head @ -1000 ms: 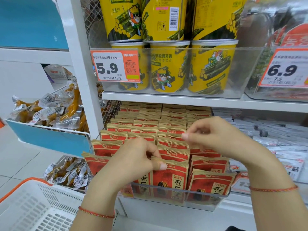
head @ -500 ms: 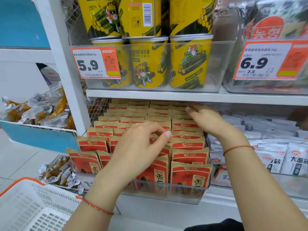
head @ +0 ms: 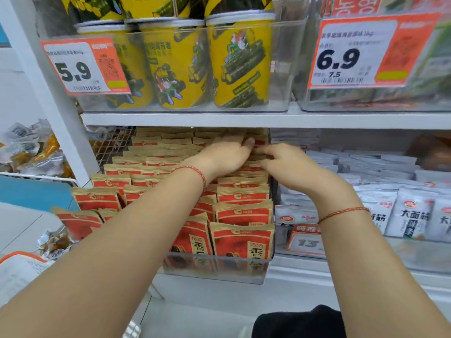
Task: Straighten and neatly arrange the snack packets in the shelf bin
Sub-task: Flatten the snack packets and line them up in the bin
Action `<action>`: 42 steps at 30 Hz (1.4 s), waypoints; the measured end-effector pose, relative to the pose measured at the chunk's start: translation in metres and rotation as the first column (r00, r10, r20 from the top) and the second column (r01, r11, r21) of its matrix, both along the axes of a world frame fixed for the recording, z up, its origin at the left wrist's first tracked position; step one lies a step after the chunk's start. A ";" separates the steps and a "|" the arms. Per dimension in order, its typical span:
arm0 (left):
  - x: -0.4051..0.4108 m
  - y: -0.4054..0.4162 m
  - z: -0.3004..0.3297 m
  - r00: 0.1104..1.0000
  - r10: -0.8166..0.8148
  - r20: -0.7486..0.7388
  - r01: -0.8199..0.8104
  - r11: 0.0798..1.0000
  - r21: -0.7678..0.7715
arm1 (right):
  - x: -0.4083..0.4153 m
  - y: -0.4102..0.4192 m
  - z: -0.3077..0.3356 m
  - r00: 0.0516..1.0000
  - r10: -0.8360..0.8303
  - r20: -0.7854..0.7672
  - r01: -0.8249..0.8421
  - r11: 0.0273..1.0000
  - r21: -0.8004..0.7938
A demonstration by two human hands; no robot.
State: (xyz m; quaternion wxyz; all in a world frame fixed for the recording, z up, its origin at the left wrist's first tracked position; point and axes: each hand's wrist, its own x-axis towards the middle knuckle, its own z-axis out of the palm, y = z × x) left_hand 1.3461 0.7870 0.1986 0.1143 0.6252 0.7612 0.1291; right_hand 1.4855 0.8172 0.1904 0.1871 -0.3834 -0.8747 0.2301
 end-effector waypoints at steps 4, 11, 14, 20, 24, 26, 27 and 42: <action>-0.006 0.005 0.004 1.000 -0.006 -0.019 0.006 1.000 -0.022 | 0.005 0.008 -0.005 0.993 -0.012 -0.121 0.000 0.995 -0.097; -0.021 0.000 -0.013 0.987 -0.078 -0.142 0.070 0.996 -0.063 | 0.004 0.028 -0.020 0.798 -0.348 -0.492 0.221 0.928 -0.299; -0.020 -0.002 -0.013 0.984 -0.082 -0.158 0.071 0.995 -0.076 | -0.010 0.034 -0.014 0.802 -0.370 -0.469 0.229 0.916 -0.330; -0.017 -0.007 -0.012 0.986 -0.089 -0.141 0.075 0.992 -0.104 | -0.041 0.050 -0.004 0.957 -0.264 0.123 0.267 0.964 -0.006; -0.017 -0.009 -0.011 0.986 -0.091 -0.143 0.075 0.991 -0.110 | -0.038 0.056 -0.002 0.937 -0.250 0.245 0.222 0.966 0.134; -0.017 -0.009 -0.011 0.984 -0.097 -0.149 0.080 0.990 -0.118 | -0.036 0.056 -0.002 0.931 -0.262 0.253 0.224 0.960 0.169; -0.017 -0.009 -0.010 0.983 -0.099 -0.152 0.081 0.989 -0.123 | -0.036 0.056 -0.003 0.927 -0.282 0.247 0.242 0.953 0.182; -0.015 -0.036 -0.001 0.995 -0.068 -0.073 0.065 0.997 -0.034 | -0.005 0.004 -0.012 0.969 -0.232 -0.087 0.248 0.888 0.386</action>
